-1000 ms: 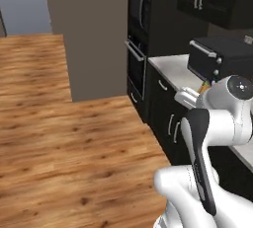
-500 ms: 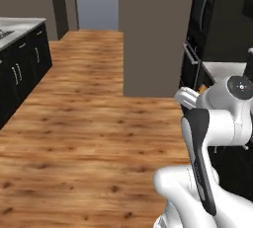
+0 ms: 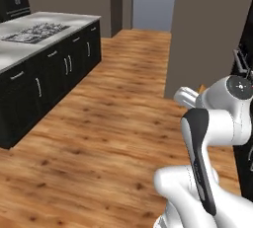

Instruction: Organize the utensils by type. Pick up the wooden spoons from the counter and place them in the open cabinet. Then pick up the metallic utensils from the counter and place them in the open drawer.

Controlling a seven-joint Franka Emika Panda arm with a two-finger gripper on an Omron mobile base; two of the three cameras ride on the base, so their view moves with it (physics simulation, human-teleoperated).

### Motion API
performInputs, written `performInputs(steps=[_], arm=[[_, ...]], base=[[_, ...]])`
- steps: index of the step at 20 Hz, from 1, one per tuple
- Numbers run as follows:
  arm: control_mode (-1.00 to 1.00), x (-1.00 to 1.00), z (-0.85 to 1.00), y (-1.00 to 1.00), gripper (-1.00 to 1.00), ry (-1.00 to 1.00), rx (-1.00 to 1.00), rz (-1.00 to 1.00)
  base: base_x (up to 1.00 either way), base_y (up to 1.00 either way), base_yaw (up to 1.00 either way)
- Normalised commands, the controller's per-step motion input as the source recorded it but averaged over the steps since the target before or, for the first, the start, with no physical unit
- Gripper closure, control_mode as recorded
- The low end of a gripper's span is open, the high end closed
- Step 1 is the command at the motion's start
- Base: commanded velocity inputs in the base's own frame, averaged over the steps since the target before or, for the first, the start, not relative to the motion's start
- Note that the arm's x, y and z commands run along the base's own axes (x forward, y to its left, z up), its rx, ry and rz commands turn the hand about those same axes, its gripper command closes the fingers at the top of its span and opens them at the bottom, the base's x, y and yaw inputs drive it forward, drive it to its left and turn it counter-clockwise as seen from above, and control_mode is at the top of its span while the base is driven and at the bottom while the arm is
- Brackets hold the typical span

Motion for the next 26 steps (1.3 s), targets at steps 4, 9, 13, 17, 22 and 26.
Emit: performInputs(steps=[4,9,13,17,22,26], arm=[[1.0,0.0,0.0,0.0,1.0,0.0,0.0,0.0],[1.0,0.0,0.0,0.0,1.0,0.0,0.0,0.0],[1.0,0.0,0.0,0.0,1.0,0.0,0.0,0.0],[1.0,0.0,0.0,0.0,1.0,0.0,0.0,0.0],[1.0,0.0,0.0,0.0,1.0,0.0,0.0,0.0],[1.0,0.0,0.0,0.0,1.0,0.0,0.0,0.0]], base=[[0.31,0.01,0.42],[0.13,0.0,0.4],[0.29,0.02,0.39],[0.37,0.01,0.5],[0.31,0.0,0.49],[0.39,0.0,0.42]])
